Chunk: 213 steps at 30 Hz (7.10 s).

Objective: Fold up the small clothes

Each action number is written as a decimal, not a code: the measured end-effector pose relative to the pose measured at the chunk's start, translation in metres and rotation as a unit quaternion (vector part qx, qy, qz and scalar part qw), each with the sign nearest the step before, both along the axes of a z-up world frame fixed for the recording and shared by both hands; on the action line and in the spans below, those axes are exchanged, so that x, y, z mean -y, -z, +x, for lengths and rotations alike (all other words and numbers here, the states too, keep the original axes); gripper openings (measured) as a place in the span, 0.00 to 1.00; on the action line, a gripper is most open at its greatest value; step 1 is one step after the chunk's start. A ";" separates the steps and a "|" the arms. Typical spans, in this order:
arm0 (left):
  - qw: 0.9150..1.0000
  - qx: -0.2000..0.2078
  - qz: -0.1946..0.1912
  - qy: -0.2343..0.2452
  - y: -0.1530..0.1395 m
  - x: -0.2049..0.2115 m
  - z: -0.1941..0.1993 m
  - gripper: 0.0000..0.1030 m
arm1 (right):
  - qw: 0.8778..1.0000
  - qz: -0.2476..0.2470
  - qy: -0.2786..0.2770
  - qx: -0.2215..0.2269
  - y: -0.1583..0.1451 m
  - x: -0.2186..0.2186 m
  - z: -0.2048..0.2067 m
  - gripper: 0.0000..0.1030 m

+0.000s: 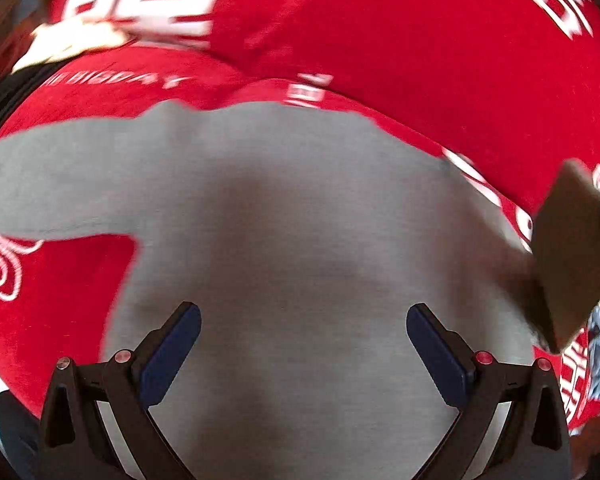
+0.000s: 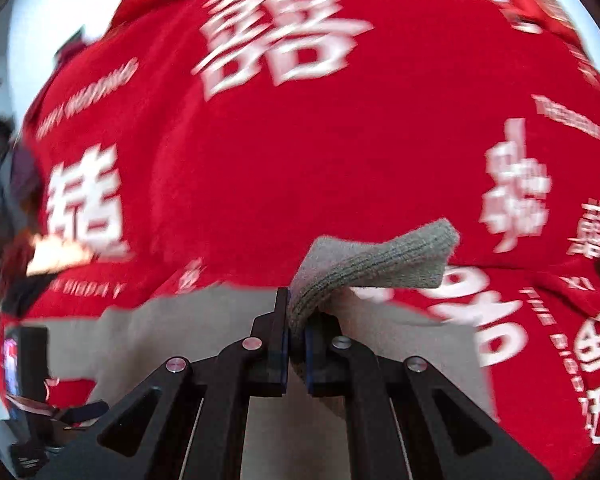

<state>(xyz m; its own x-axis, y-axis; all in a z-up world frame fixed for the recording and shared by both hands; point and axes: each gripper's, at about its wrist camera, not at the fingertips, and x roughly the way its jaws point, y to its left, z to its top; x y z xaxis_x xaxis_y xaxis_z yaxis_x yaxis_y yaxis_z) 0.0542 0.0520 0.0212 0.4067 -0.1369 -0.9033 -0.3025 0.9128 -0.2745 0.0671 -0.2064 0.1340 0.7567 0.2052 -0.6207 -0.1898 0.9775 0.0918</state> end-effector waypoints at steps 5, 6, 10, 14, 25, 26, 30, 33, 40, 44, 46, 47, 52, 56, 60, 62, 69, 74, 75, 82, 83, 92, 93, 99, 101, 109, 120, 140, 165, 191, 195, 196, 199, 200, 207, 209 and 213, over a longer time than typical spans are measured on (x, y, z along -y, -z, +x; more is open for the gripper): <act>0.999 -0.012 -0.025 -0.044 0.023 -0.056 -0.017 1.00 | 0.997 -0.041 -0.028 -0.055 0.052 -0.061 0.008 0.06; 0.998 -0.014 -0.029 -0.050 0.027 -0.060 -0.019 1.00 | 0.996 -0.049 -0.029 -0.064 0.062 -0.068 0.009 0.06; 0.997 -0.014 -0.045 -0.062 0.038 -0.075 -0.025 1.00 | 0.993 -0.069 -0.035 -0.084 0.082 -0.092 0.009 0.06; 0.997 -0.006 -0.050 -0.060 0.036 -0.078 -0.028 1.00 | 0.992 -0.076 -0.051 -0.083 0.081 -0.111 0.007 0.06; 0.994 0.020 -0.047 -0.097 0.012 -0.102 -0.044 1.00 | 0.983 -0.027 -0.138 -0.120 0.073 -0.121 -0.012 0.64; 0.994 0.023 -0.044 -0.098 0.009 -0.100 -0.042 1.00 | 0.982 -0.014 -0.143 -0.120 0.066 -0.114 -0.013 0.64; 0.996 0.044 -0.032 -0.076 -0.011 -0.077 -0.032 1.00 | 0.985 0.046 -0.139 -0.089 0.028 -0.053 -0.026 0.77; 0.998 0.051 -0.021 -0.026 -0.021 -0.037 -0.010 1.00 | 0.994 0.029 -0.077 -0.072 0.028 0.003 -0.020 0.79; 0.994 0.005 0.014 0.107 0.007 0.061 0.048 1.00 | 0.982 0.045 0.019 -0.182 0.102 0.092 0.025 0.79; 0.987 0.006 0.109 0.122 0.017 0.063 0.053 1.00 | 0.985 0.003 0.039 -0.167 0.117 0.112 0.026 0.76; 0.987 -0.003 0.121 0.102 0.019 0.045 0.055 1.00 | 0.981 -0.023 0.074 -0.177 0.119 0.122 0.029 0.77; 0.990 -0.006 0.111 0.090 0.016 0.038 0.055 1.00 | 0.982 -0.015 0.075 -0.175 0.116 0.127 0.030 0.77; 0.994 0.008 0.073 0.078 -0.006 0.045 0.059 1.00 | 0.990 -0.019 0.016 -0.139 0.103 0.108 0.044 0.77; 0.983 -0.009 0.060 0.172 0.010 0.098 0.077 1.00 | 0.981 -0.058 -0.009 -0.187 0.127 0.084 0.087 0.80; 0.978 -0.016 0.128 0.163 0.019 0.104 0.100 1.00 | 0.976 -0.048 0.018 -0.212 0.127 0.094 0.125 0.83; 0.982 -0.032 0.119 0.140 0.011 0.095 0.101 1.00 | 0.973 -0.051 0.037 -0.220 0.116 0.097 0.124 0.82; 0.985 0.008 0.083 0.153 -0.007 0.091 0.044 1.00 | 0.983 0.000 -0.018 -0.183 0.095 0.074 0.024 0.82; 0.974 0.016 0.148 0.169 0.009 0.103 0.026 1.00 | 0.983 -0.093 -0.011 -0.155 0.116 0.046 -0.010 0.82; 0.976 0.010 0.138 0.167 0.008 0.100 0.019 1.00 | 0.983 -0.098 -0.010 -0.157 0.113 0.045 -0.017 0.83; 0.976 0.036 0.131 0.169 0.013 0.078 -0.048 1.00 | 0.979 -0.073 -0.061 -0.179 0.117 0.035 -0.076 0.83; 0.975 0.042 0.137 0.172 0.012 0.078 -0.051 1.00 | 0.982 -0.081 -0.055 -0.159 0.118 0.033 -0.085 0.83; 0.974 0.044 0.124 0.183 0.015 0.058 -0.115 1.00 | 0.981 -0.099 -0.076 -0.150 0.120 0.051 -0.160 0.87; 0.974 0.041 0.121 0.188 0.017 0.056 -0.125 1.00 | 0.980 -0.106 -0.082 -0.149 0.121 0.051 -0.173 0.88; 0.962 0.014 0.136 0.237 0.020 0.053 -0.154 1.00 | 0.966 -0.150 -0.122 -0.170 0.128 0.059 -0.215 0.89; 0.959 0.016 0.140 0.244 0.011 0.051 -0.154 1.00 | 0.955 -0.171 -0.133 -0.200 0.125 0.056 -0.211 0.90; 0.976 0.027 0.113 0.182 -0.005 0.054 -0.072 1.00 | 0.971 -0.133 -0.134 -0.146 0.094 -0.006 -0.140 0.90; 0.958 0.023 0.144 0.247 0.028 0.032 -0.178 1.00 | 0.946 -0.195 -0.226 -0.127 0.140 0.028 -0.226 0.96; 0.990 0.025 0.066 0.126 -0.022 0.057 0.031 1.00 | 0.986 -0.052 -0.007 -0.159 0.081 0.053 -0.020 0.97; 0.997 0.022 0.054 0.054 0.003 -0.008 0.065 1.00 | 0.973 0.094 0.084 -0.195 0.106 0.106 0.161 0.95; 0.967 0.014 0.066 -0.245 0.002 -0.289 -0.043 1.00 | 0.980 -0.141 -0.056 -0.131 0.100 -0.170 0.038 0.99; 0.961 -0.004 0.057 -0.272 0.017 -0.332 -0.071 1.00 | 0.965 -0.212 -0.064 -0.139 0.123 -0.249 0.051 0.99; 0.960 0.003 0.052 -0.275 0.016 -0.341 -0.080 1.00 | 0.960 -0.231 -0.069 -0.143 0.132 -0.266 0.052 0.99; 0.953 0.017 0.023 -0.300 0.018 -0.370 -0.104 1.00 | 0.951 -0.269 -0.090 -0.126 0.146 -0.311 0.040 0.99; 0.951 0.020 0.005 -0.310 0.022 -0.380 -0.111 1.00 | 0.949 -0.265 -0.111 -0.128 0.146 -0.320 0.033 0.99; 0.960 0.026 0.011 -0.279 0.023 -0.395 -0.093 1.00 | 0.960 -0.124 -0.197 -0.156 0.112 -0.323 0.002 0.93; 0.961 0.008 0.068 -0.270 0.025 -0.386 -0.079 1.00 | 0.968 -0.104 -0.182 -0.141 0.099 -0.310 -0.002 0.93; 0.952 0.002 0.123 -0.282 0.027 -0.372 -0.064 1.00 | 0.972 -0.115 -0.169 -0.113 0.087 -0.295 -0.006 0.93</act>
<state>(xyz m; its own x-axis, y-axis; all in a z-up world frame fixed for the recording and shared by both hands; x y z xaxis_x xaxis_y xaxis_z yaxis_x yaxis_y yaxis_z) -0.0098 0.4239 -0.0063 0.3559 0.3191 -0.8783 -0.7625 0.6426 -0.0756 0.0615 0.0884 0.0470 0.5088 0.2551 -0.8222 -0.5045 0.8622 -0.0447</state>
